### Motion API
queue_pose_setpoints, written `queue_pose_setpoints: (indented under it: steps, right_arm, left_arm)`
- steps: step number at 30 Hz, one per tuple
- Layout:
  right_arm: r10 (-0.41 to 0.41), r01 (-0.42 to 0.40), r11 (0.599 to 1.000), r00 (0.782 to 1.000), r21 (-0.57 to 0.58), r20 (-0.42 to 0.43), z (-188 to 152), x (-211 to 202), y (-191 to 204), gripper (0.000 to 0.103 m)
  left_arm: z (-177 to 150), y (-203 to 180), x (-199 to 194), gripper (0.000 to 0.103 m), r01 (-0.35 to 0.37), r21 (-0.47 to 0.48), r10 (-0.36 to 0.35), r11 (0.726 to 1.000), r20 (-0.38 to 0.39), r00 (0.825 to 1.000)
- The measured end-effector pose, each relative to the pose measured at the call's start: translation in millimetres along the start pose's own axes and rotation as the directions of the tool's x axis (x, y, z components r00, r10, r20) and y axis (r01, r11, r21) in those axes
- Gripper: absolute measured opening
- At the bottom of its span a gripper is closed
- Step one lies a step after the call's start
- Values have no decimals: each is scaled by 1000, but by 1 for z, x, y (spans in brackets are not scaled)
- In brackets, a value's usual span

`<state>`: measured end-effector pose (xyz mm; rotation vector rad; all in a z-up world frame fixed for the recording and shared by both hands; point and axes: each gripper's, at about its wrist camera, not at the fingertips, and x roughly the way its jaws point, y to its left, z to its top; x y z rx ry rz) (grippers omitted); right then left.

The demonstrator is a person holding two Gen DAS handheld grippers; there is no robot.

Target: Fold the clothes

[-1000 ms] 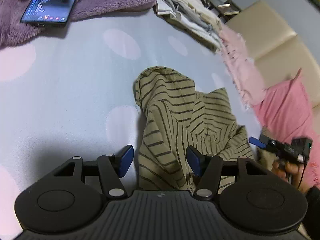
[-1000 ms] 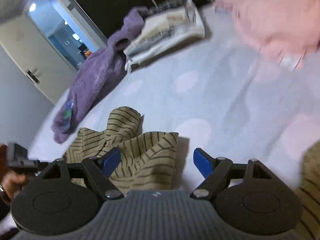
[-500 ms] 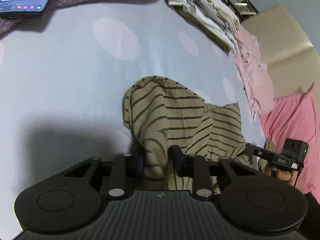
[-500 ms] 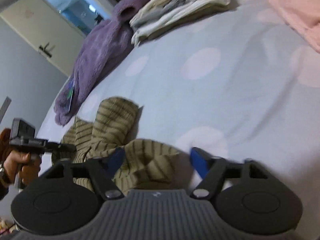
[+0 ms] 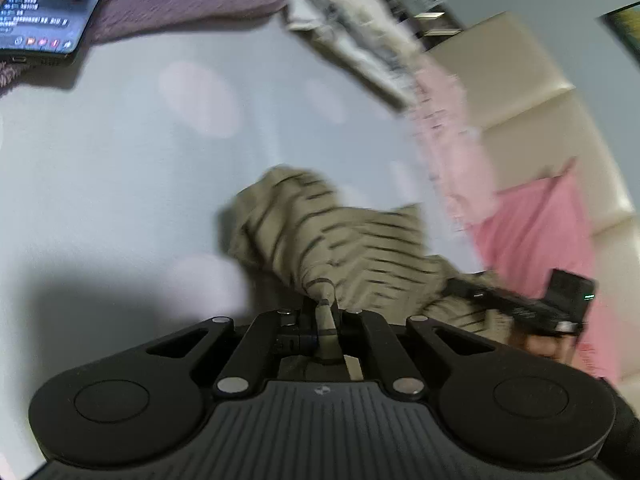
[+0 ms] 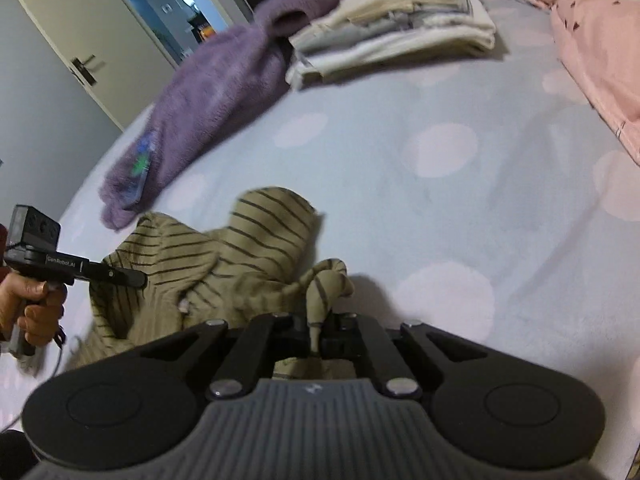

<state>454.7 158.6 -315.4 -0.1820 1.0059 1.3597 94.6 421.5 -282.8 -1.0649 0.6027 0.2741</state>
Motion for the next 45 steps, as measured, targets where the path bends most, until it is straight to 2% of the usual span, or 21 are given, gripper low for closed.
queue_pose_setpoints:
  steps: [2,7,14,18,22,26,27,30,33,35,36,37,39,40,41,42,43,44,45]
  right_arm:
    - [7,-7,1000,1000,-8,16,-4,-14,6,3]
    - [22,-21,1000,998,-14,67,-16,-58,16,3]
    - [93,-87,995,988,-55,121,-52,-122,38,3]
    - [143,-132,988,978,-83,154,-78,-164,58,3]
    - [204,-189,977,965,-103,166,-112,-202,78,3]
    - [239,-230,970,962,-83,130,-166,-224,92,3]
    - [239,-232,970,964,-72,118,-181,-225,93,3]
    - [223,-222,975,973,-21,64,-226,-219,94,3]
    - [174,-174,984,985,27,-12,-262,-200,92,4]
    - [98,-97,995,991,15,-86,-273,-186,95,12]
    - [55,-56,998,990,-8,-130,-276,-182,99,21]
    - [37,-42,999,989,-27,-142,-274,-183,102,34]
    - [36,-44,997,991,-60,-129,-265,-192,109,46]
    - [36,-46,996,992,-77,-122,-260,-197,112,49]
    - [37,-46,995,994,-90,-105,-253,-204,115,51]
    - [38,-46,993,996,-104,-83,-246,-209,119,58]
    - [41,-49,991,997,-123,-65,-240,-212,125,67]
    - [47,-54,988,998,-145,-49,-233,-214,132,71]
    - [59,-66,984,997,-163,-47,-227,-210,139,77]
  left_arm:
    - [-9,-15,-13,0,38,25,-39,999,21,999]
    - [-26,-47,-39,0,82,97,-86,992,33,996]
    - [-53,-81,-76,0,144,189,-156,971,50,987]
    - [-79,-95,-102,0,187,221,-199,957,33,979]
    - [-125,-104,-127,0,217,294,-220,931,-22,975]
    - [-185,-106,-140,1,208,371,-184,905,-100,978]
    - [-199,-107,-140,1,192,378,-158,906,-118,980]
    - [-240,-116,-134,1,106,432,-29,896,-181,983]
    - [-267,-120,-115,3,15,452,106,892,-240,965]
    - [-277,-119,-101,7,-46,457,196,889,-289,937]
    - [-279,-119,-97,14,-68,464,234,883,-310,921]
    - [-279,-119,-93,17,-84,474,266,876,-332,905]
    - [-274,-120,-96,20,-104,491,300,865,-339,892]
    - [-271,-122,-103,22,-112,496,307,861,-331,892]
    - [-268,-125,-111,28,-118,498,307,859,-318,897]
    - [-264,-129,-118,38,-123,499,306,858,-304,902]
    - [-261,-131,-126,43,-128,499,299,857,-281,912]
    - [-257,-132,-132,49,-135,497,290,858,-251,923]
    - [-253,-134,-138,50,-140,494,280,858,-223,934]
